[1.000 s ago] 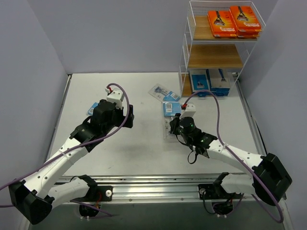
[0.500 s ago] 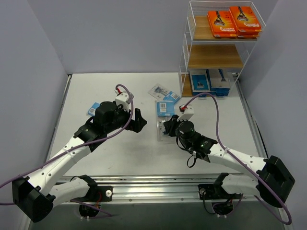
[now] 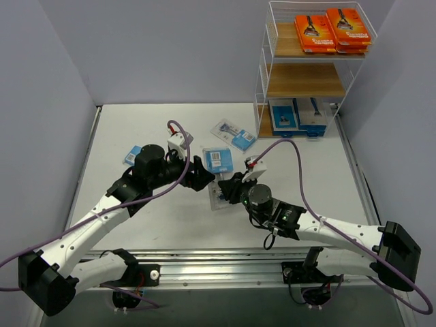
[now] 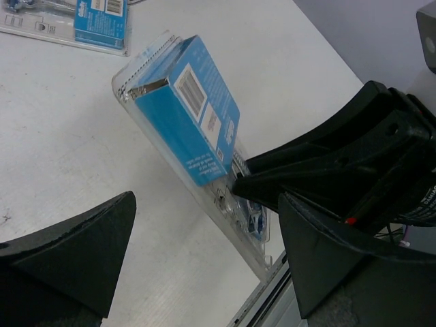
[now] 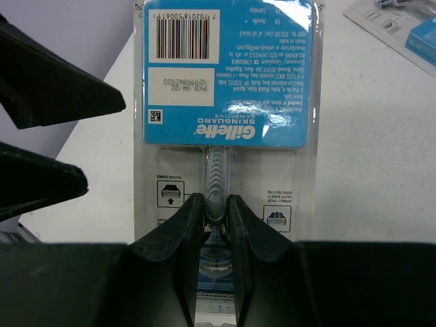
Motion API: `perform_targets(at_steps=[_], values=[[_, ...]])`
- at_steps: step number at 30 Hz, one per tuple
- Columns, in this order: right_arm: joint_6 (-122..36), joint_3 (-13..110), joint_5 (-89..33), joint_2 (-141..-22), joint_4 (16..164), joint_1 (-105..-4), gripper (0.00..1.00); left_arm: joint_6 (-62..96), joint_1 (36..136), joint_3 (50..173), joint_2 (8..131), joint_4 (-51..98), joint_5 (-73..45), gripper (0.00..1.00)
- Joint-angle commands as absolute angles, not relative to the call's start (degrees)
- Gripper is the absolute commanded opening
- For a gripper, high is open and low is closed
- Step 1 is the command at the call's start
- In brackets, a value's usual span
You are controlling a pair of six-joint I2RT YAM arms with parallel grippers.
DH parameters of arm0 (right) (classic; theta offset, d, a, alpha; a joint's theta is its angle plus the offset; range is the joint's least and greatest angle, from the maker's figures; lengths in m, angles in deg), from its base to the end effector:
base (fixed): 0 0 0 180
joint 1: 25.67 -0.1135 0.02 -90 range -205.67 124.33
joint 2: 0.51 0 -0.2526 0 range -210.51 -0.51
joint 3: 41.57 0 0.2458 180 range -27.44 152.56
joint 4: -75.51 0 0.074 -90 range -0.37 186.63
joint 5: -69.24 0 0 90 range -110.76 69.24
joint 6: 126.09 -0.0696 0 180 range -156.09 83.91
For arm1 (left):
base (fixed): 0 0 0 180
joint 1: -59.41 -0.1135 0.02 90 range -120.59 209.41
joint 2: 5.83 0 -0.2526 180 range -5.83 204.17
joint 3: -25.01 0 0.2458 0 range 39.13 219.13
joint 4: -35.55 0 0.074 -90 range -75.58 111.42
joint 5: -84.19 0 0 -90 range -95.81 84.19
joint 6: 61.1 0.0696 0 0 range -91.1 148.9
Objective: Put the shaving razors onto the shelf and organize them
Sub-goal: Pass the shaving razor from the right arm to the left
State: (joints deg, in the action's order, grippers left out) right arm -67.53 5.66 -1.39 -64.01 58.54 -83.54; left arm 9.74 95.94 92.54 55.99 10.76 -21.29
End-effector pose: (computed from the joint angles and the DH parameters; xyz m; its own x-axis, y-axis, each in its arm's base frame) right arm 0.1700 0.2273 0.2724 -0.3192 0.4170 -0.8510 -0.5345 0.6623 0.5250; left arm 0.2128 -0.1808 0.3145 -0.5029 -0.0211 -0.8641 0.6471 0.6535 -0.3926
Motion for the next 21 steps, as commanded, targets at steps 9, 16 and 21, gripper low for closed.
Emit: perform_targets(at_steps=[9, 16, 21], values=[[-66.5, 7.7, 5.9, -66.1, 47.9, -91.0, 0.0, 8.9, 95.8, 94.1, 58.3, 11.5, -20.7, 0.98], [-67.2, 6.3, 6.8, -66.6, 45.3, -91.2, 0.0, 8.4, 95.7, 93.8, 56.7, 11.8, -19.1, 0.71], [-67.1, 5.8, 7.1, -67.0, 44.8, -91.2, 0.0, 7.8, 95.7, 93.6, 56.0, 11.9, -18.2, 0.53]])
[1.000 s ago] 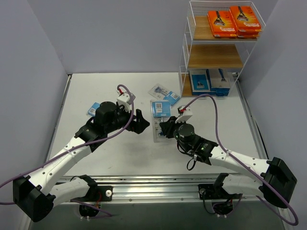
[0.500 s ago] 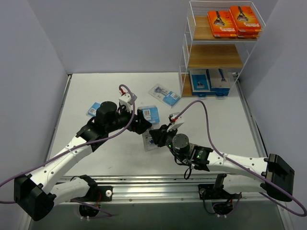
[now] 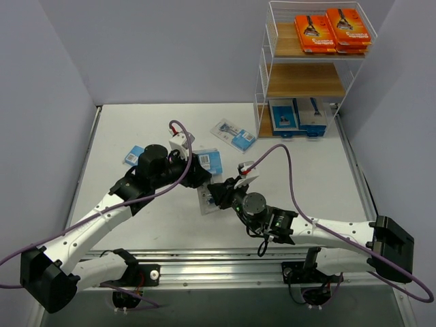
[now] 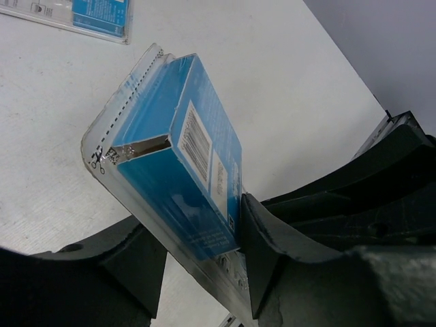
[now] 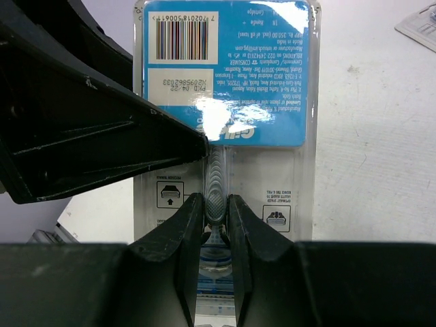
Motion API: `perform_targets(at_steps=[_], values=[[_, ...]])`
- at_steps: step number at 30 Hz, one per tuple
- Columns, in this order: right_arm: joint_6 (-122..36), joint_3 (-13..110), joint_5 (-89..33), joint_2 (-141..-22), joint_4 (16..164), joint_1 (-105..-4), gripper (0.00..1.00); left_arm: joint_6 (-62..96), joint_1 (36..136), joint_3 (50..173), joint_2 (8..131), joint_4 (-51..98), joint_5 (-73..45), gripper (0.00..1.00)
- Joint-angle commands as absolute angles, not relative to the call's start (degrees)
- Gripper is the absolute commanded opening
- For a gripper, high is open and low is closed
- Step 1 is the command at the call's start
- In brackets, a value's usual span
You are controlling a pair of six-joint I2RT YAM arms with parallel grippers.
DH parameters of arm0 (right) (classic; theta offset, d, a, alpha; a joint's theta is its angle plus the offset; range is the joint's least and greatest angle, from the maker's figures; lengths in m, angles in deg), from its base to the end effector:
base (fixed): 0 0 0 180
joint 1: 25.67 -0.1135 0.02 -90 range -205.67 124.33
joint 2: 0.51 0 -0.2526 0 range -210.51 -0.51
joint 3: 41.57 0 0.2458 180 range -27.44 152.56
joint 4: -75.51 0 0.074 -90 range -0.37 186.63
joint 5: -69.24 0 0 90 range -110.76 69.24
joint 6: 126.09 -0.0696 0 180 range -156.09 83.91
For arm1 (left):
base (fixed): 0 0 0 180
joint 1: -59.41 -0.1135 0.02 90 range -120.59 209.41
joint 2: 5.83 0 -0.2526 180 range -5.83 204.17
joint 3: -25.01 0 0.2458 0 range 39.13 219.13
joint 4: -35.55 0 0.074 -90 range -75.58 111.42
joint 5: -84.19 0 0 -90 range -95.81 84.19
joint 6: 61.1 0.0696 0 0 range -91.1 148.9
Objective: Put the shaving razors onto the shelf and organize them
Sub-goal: Pass the shaving razor from the right arm to the left
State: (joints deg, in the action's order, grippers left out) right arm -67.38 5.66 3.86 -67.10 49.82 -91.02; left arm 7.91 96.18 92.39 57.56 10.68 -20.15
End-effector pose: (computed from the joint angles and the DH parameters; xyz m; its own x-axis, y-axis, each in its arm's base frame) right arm 0.1465 0.2496 0.2790 -0.3001 0.4780 -0.8255 -0.5824 0.5936 0.5555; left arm 0.2173 -0.1839 0.3060 -0.5407 -0.0292 -0.8407 0.6123 0.6717 -0.4171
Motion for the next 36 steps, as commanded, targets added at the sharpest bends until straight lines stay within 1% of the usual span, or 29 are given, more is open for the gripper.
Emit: perform_targets(at_steps=[1, 2, 4, 6, 7, 8, 10, 11, 12, 14, 15, 16, 18, 19, 22, 28, 31, 32, 33, 36], values=[[-67.1, 5.7, 7.1, -67.2, 44.4, -91.2, 0.0, 7.7, 95.6, 93.8, 56.0, 11.8, -18.3, 0.52], [-67.2, 5.6, 7.1, -67.6, 44.3, -91.2, 0.0, 7.6, 95.5, 93.8, 56.0, 11.8, -18.7, 0.49], [-67.5, 5.8, 7.2, -68.0, 44.2, -91.2, 0.0, 7.3, 95.5, 93.7, 55.6, 11.9, -18.8, 0.35], [-67.6, 6.0, 7.3, -68.8, 44.3, -91.2, 0.0, 6.8, 95.4, 93.6, 55.4, 12.1, -18.5, 0.25], [-67.6, 6.0, 7.3, -69.1, 44.1, -91.2, 0.0, 6.5, 95.3, 93.6, 55.3, 12.1, -18.5, 0.17], [-67.9, 5.9, 7.4, -69.5, 43.9, -91.2, 0.0, 6.3, 95.1, 93.7, 55.3, 12.1, -18.3, 0.14], [-68.2, 6.0, 7.5, -69.9, 43.7, -91.2, 0.05, 6.0, 94.9, 93.6, 55.0, 12.0, -18.0, 0.08], [-68.5, 6.0, 7.4, -70.1, 43.6, -91.2, 0.05, 6.0, 94.9, 93.6, 54.9, 11.9, -17.2, 0.05], [-68.6, 6.0, 7.4, -70.2, 43.6, -91.2, 0.05, 6.0, 94.9, 93.5, 54.8, 11.8, -16.8, 0.04], [-68.6, 6.0, 7.5, -69.9, 43.8, -91.2, 0.11, 6.1, 94.8, 93.5, 54.5, 11.4, -15.7, 0.04], [-69.0, 6.0, 7.5, -69.8, 43.9, -91.2, 0.15, 6.2, 94.8, 93.8, 54.4, 11.1, -14.1, 0.04], [-69.1, 5.9, 7.8, -69.4, 43.9, -91.2, 0.23, 6.6, 94.8, 94.0, 54.3, 10.4, -13.0, 0.04], [-69.5, 5.3, 8.2, -68.4, 43.8, -91.2, 0.32, 6.9, 94.7, 94.5, 54.0, 8.8, -8.8, 0.03], [-69.6, 5.2, 8.3, -67.5, 43.8, -91.2, 0.39, 7.3, 94.6, 94.6, 53.7, 8.3, -7.3, 0.03], [-70.3, 4.8, 9.1, -66.1, 44.6, -91.2, 0.46, 7.3, 93.6, 94.5, 52.7, 7.5, -2.9, 0.03], [-74.8, 2.8, 10.6, -64.8, 44.5, -90.7, 0.54, 5.3, 91.5, 93.7, 51.1, 8.0, -1.0, 0.02], [-83.7, 0.3, 12.3, -64.1, 44.4, -89.7, 0.56, 3.8, 90.6, 92.8, 49.5, 10.3, -2.8, 0.02], [-90.5, -0.4, 13.5, -63.7, 45.2, -89.5, 0.56, 3.5, 90.3, 92.1, 49.1, 11.6, -3.3, 0.02], [-92.9, -1.2, 14.0, -63.3, 45.0, -89.4, 0.56, 3.2, 90.3, 91.8, 48.7, 12.1, -3.3, 0.02], [-96.9, -5.6, 13.7, -62.0, 35.1, -89.5, 0.56, 1.8, 89.8, 89.9, 46.8, 14.6, -4.5, 0.02]])
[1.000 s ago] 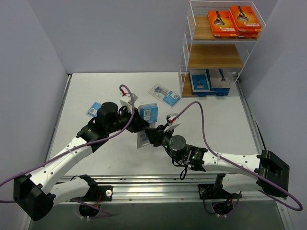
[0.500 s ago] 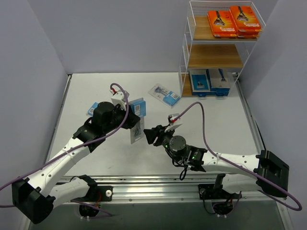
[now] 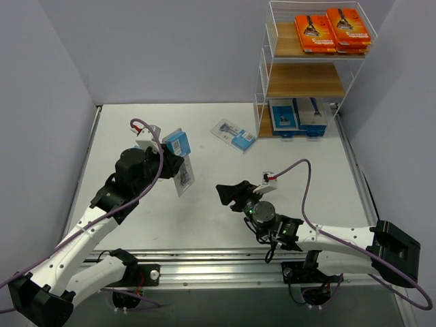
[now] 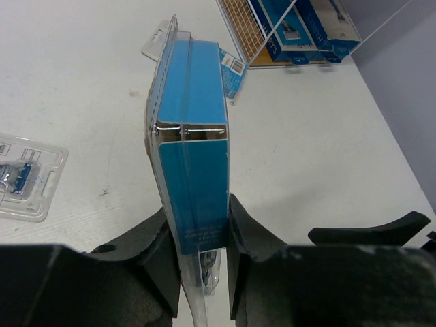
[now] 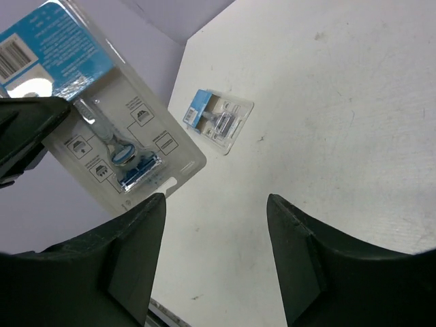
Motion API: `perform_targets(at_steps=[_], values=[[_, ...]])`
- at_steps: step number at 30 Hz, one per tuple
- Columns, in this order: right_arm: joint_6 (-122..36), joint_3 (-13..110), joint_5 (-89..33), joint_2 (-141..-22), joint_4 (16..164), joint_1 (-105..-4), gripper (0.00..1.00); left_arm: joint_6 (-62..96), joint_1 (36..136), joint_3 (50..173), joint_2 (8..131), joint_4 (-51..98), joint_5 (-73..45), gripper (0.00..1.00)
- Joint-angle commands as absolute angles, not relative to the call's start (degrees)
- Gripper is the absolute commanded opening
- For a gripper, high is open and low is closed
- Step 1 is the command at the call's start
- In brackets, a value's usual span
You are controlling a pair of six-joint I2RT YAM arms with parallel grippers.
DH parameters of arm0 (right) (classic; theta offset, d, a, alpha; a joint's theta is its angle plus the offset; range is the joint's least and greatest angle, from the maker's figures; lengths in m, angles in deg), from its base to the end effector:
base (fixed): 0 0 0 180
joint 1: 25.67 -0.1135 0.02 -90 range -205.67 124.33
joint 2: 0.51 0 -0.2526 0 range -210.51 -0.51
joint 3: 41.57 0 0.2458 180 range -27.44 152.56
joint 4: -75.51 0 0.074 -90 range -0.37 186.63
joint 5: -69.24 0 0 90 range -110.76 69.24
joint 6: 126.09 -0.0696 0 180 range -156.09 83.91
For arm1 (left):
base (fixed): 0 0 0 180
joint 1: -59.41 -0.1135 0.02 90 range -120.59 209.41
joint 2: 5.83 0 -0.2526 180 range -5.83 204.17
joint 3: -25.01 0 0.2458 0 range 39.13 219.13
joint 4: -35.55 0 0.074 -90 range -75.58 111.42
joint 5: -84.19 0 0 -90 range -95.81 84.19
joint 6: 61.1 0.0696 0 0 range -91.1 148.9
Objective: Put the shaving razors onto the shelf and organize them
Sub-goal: Pass the shaving razor from the right arm to the left, then pass the shaving razor from the left arm to the right
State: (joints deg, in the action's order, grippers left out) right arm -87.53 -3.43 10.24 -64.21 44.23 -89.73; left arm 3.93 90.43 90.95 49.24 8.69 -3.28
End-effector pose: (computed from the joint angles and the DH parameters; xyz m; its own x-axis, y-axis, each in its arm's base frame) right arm 0.1472 0.2207 0.2472 -0.4003 0.7094 -0.5801 -0.3748 0.4509 0.8101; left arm 0.2199 -0.1286 0.3274 -0.4160 -0.2420 -0.8766 0.3341 0.8559 -0.3948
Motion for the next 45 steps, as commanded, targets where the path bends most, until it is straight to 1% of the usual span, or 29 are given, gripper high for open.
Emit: perform_targets(at_steps=[1, 6, 7, 10, 12, 15, 20, 23, 26, 29, 30, 32, 33, 38, 39, 45], values=[[-98.0, -7.3, 13.9, -61.7, 33.8, -89.5, 0.57, 0.8, 89.6, 89.6, 46.7, 15.3, -5.2, 0.02], [-101.0, -10.2, 11.6, -63.6, 22.8, -89.0, 0.63, -3.7, 88.1, 86.9, 46.1, 20.4, -12.1, 0.02], [-101.4, -10.4, 11.0, -64.9, 21.4, -89.0, 0.67, -4.4, 87.9, 86.4, 46.1, 23.6, -13.1, 0.02], [-102.7, -11.1, 8.8, -68.7, 14.0, -89.0, 0.71, -7.3, 87.3, 84.9, 46.5, 28.2, -18.3, 0.02], [-103.5, -11.6, 8.0, -70.9, 7.8, -88.9, 0.72, -9.6, 87.1, 84.1, 46.8, 30.5, -20.2, 0.02], [-104.6, -11.6, 6.6, -74.6, 2.9, -88.9, 0.72, -12.4, 86.6, 81.7, 46.6, 35.5, -23.0, 0.02], [-103.0, -10.5, 5.6, -77.8, 1.1, -89.2, 0.72, -16.2, 85.9, 78.8, 46.2, 41.5, -26.9, 0.02], [-101.2, -10.3, 4.9, -78.5, -2.5, -89.3, 0.72, -18.4, 85.9, 77.5, 46.1, 43.3, -27.6, 0.02], [-100.1, -9.9, 4.4, -78.5, -2.7, -89.3, 0.72, -20.1, 85.9, 76.8, 46.0, 44.2, -27.9, 0.02], [-99.2, -9.3, 3.5, -78.9, -5.0, -89.2, 0.7, -23.0, 85.8, 75.6, 46.0, 46.0, -27.4, 0.02], [-98.8, -9.2, 3.0, -79.2, -5.8, -89.3, 0.68, -25.0, 85.8, 74.5, 46.0, 46.9, -27.2, 0.02], [-98.4, -9.1, 2.4, -79.7, -7.7, -89.2, 0.64, -26.7, 85.8, 73.4, 46.0, 49.4, -26.4, 0.02], [-98.4, -9.1, 2.0, -80.1, -8.5, -89.2, 0.59, -28.2, 85.4, 72.4, 46.1, 51.0, -26.2, 0.02], [-97.2, -9.4, 0.2, -81.7, -15.3, -89.2, 0.49, -32.2, 85.0, 69.9, 46.6, 56.0, -25.3, 0.02], [-97.1, -9.4, -0.1, -81.9, -15.9, -89.2, 0.45, -33.5, 84.9, 69.5, 46.6, 57.7, -25.2, 0.02], [-94.8, -8.5, -1.8, -80.8, -15.8, -89.2, 0.41, -35.9, 84.5, 68.0, 46.7, 59.6, -25.4, 0.02]])
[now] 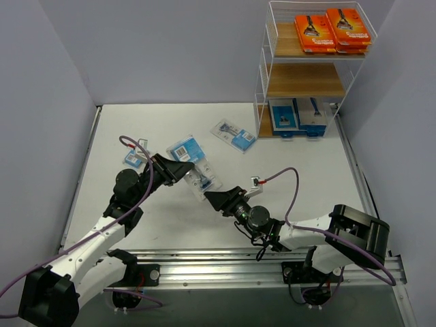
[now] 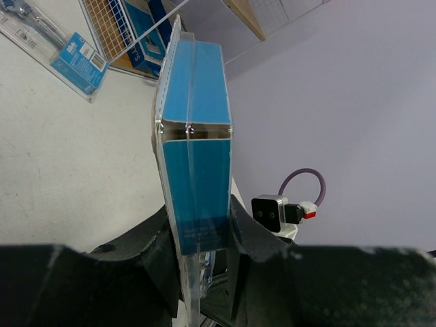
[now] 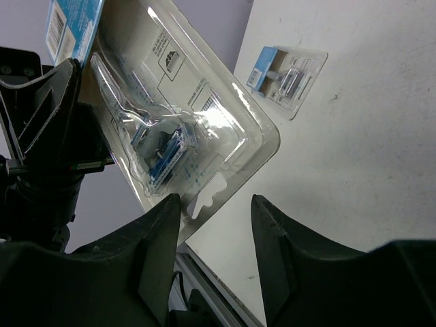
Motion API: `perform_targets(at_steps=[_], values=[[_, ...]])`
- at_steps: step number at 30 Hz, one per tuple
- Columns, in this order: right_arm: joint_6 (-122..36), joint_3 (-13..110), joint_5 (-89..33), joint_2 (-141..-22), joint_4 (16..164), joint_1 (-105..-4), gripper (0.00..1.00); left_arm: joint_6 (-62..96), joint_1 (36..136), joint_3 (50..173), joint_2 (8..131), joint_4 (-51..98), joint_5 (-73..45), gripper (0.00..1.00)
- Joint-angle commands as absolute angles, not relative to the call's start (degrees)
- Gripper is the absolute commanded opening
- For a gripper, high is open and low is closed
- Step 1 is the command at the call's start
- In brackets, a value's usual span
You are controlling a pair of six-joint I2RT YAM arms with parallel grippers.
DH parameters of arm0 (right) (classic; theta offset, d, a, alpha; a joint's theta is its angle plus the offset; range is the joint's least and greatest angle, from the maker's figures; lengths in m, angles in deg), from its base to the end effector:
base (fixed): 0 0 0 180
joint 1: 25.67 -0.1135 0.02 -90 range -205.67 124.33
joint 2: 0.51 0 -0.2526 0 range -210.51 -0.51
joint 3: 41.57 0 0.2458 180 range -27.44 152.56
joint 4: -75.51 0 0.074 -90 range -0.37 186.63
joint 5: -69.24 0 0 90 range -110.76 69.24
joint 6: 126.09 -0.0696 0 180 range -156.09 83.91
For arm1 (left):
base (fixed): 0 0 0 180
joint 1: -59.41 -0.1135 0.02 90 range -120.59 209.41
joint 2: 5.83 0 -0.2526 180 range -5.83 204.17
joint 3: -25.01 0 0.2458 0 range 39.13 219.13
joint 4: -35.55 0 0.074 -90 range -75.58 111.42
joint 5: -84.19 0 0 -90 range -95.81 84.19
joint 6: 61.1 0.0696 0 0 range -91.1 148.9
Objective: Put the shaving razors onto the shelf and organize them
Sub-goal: Pass the shaving razor from the left arm to the right
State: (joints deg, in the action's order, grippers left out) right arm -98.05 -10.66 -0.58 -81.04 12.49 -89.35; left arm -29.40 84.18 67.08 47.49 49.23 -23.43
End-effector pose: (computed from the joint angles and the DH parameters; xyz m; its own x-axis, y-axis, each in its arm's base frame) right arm 0.1427 0.2342 0.2077 -0.5629 0.7304 -0.3867 -0.4162 0.1537 0.8962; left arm 0.2185 -0.1240 0.2741 -0.5532 -0.6378 -0.5359 0.3869 0.3730 -0.8433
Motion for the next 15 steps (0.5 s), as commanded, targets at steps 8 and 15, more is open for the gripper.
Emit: perform_targets(at_steps=[8, 15], values=[[-93.8, -9.2, -2.8, -80.4, -18.6, -89.1, 0.33, -44.7, 83.1, 62.8, 48.2, 66.4, -25.1, 0.02], [-94.2, -8.4, -4.2, -80.8, -19.4, -89.2, 0.25, -47.8, 81.5, 59.8, 48.9, 71.1, -25.1, 0.02]])
